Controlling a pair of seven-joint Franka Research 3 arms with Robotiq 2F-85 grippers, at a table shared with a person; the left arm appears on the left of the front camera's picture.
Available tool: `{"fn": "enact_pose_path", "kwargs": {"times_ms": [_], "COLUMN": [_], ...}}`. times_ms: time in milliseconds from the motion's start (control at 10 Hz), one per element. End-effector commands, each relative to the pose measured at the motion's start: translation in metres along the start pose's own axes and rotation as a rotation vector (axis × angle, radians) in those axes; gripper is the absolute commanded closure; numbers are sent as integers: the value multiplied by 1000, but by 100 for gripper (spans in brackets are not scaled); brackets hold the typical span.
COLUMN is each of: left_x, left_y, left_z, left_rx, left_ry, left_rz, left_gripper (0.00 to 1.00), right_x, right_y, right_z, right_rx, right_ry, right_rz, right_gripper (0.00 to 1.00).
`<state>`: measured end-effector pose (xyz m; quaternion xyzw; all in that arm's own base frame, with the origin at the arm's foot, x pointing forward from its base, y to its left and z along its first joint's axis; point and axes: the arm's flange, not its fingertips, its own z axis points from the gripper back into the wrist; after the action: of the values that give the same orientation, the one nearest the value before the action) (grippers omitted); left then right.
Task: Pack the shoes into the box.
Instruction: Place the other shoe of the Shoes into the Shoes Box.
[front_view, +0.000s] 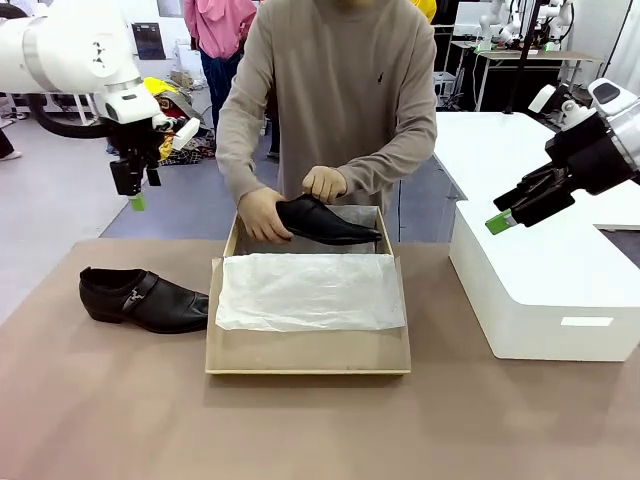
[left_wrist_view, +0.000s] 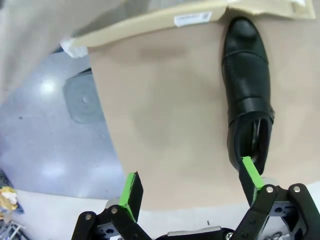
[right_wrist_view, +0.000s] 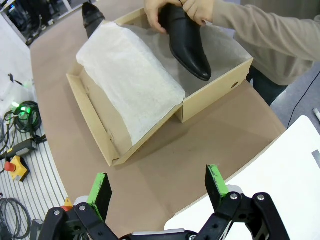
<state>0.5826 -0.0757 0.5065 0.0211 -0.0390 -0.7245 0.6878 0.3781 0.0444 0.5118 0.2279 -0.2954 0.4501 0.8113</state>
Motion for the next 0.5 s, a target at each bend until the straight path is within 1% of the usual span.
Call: {"fn": "enact_pose_path", "kwargs": {"times_ms": [0,200,300,400], "left_x": [-9,-10,-8,-8], "left_y": [-5,-4,0,0], "left_z": [-4,-7,-4,-4], "left_rx": [-1,6,-8,-8], "left_ry": [-9,-22,2,2], "left_rz": [-12,-2,5,5], "left_gripper": [0,0,0,0], "right_x": [0,0,0,0], "right_y": [-3,-3,-3,-3], "right_z": [-2,-2,-2,-2], "right_rx": [14,14,14,14], "right_ry": [-33,-33,-33,-33], "right_rz": [22,22,22,22], "right_gripper": [0,0,0,0]}}
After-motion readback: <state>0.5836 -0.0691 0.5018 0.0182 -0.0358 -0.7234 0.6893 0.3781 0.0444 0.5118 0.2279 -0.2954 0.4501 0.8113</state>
